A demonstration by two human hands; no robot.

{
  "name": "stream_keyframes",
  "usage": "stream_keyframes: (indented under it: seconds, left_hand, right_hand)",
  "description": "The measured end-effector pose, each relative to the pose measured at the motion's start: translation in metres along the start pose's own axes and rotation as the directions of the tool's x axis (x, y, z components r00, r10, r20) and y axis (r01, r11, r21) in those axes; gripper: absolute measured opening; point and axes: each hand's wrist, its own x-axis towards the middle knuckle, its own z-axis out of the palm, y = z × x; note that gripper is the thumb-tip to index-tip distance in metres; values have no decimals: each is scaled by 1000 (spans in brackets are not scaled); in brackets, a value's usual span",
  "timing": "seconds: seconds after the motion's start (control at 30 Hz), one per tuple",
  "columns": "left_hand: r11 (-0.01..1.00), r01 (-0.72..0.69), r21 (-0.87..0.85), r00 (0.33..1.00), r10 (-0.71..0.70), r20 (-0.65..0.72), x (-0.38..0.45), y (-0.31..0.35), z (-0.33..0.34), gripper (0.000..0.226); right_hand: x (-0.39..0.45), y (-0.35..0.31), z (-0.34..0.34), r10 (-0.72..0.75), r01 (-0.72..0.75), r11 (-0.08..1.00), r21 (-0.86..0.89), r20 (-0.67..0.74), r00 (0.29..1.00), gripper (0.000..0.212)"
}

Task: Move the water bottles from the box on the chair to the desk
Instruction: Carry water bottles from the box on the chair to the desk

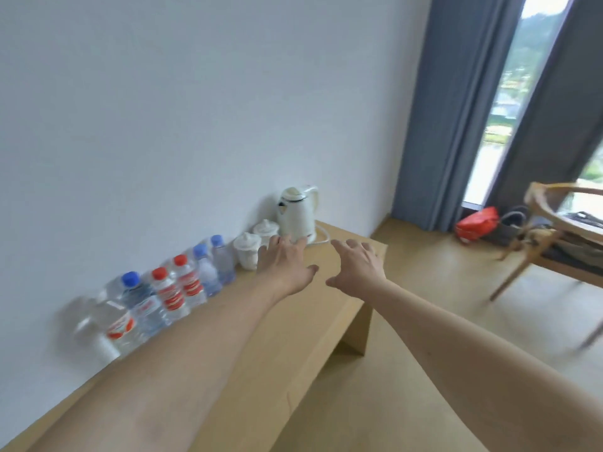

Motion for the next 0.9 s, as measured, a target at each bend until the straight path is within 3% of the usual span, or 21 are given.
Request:
stream_keyframes:
  seconds: [0.23,0.47,0.7,0.9]
  left_hand:
    - [975,-220,-36,975,221,15,36,192,11,70]
    - [897,-428,-115,900,434,37,45,407,43,71]
    - [784,-594,-180,790,611,53,42,587,65,71]
    - [675,-703,-221,674,733,92,45,709,97,64]
  right_hand:
    - [-45,171,-60,209,-211,977,-15,-83,974,81]
    - [-106,355,-112,446,-450,893,-18,-97,890,91]
    - [-180,503,-157,647,-649,760,21,-108,754,96]
    - [-224,601,-170,799,-796,601,70,-102,593,93]
